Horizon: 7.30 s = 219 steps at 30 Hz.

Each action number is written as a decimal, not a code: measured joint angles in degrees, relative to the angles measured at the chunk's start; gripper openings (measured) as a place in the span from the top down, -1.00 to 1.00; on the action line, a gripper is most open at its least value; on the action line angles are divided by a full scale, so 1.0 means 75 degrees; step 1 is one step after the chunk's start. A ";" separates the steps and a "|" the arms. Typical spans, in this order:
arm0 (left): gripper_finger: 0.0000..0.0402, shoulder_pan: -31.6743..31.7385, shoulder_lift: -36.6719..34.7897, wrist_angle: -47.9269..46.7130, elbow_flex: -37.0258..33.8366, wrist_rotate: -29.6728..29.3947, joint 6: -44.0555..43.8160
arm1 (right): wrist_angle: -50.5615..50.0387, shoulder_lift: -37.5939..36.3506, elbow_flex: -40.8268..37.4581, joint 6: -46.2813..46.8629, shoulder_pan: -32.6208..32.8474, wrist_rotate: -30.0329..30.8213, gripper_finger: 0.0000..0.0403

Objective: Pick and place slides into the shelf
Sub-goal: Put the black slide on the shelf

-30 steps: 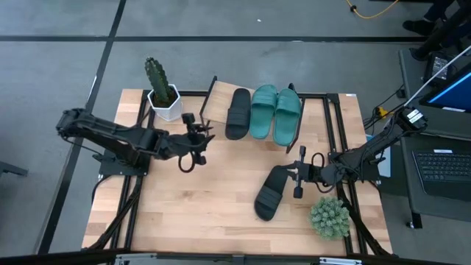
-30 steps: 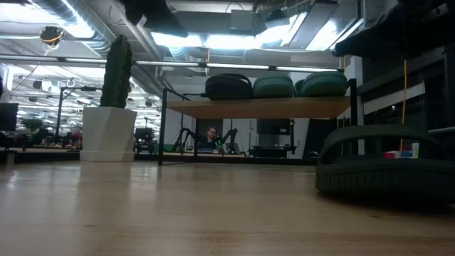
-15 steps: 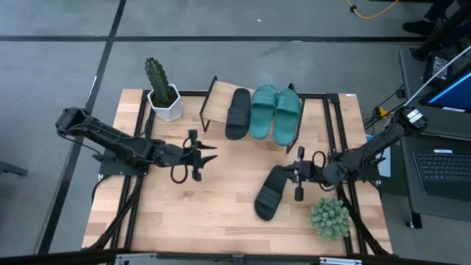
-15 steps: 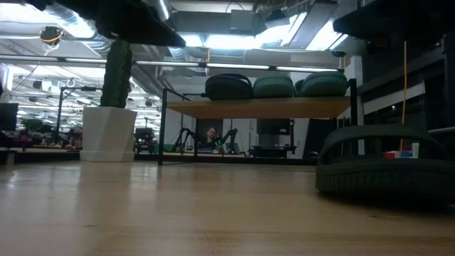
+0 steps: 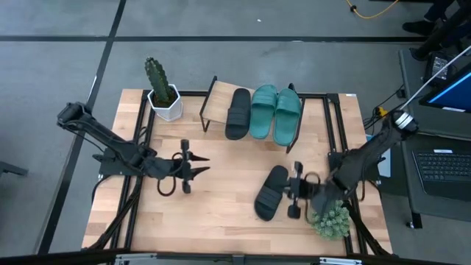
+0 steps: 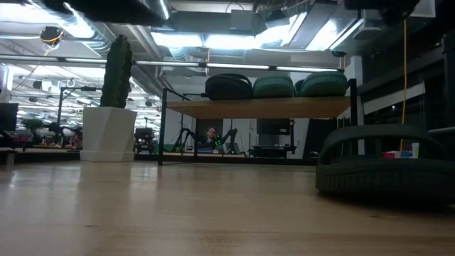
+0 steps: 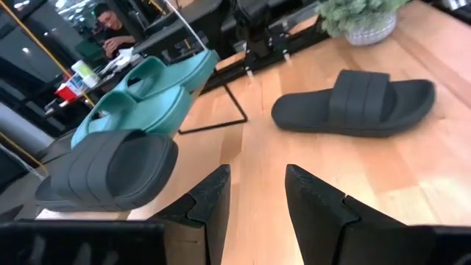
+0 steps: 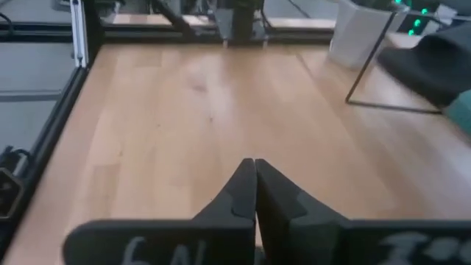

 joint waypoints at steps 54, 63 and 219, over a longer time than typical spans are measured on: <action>0.38 -0.0979 -0.1296 -0.2162 0.0000 -0.0046 -0.0763 | -0.9308 0.5994 0.7387 0.7847 0.0438 -0.2974 0.99; 0.38 -0.0979 -0.1293 -0.2526 0.0000 -0.0046 -0.0795 | -0.9559 0.6782 0.7747 0.8237 0.0694 -0.2677 0.98; 0.38 -0.0463 -0.1083 -0.1141 0.0003 0.1010 0.0644 | -0.0030 0.0648 0.0731 0.1989 -0.2883 -0.5389 0.94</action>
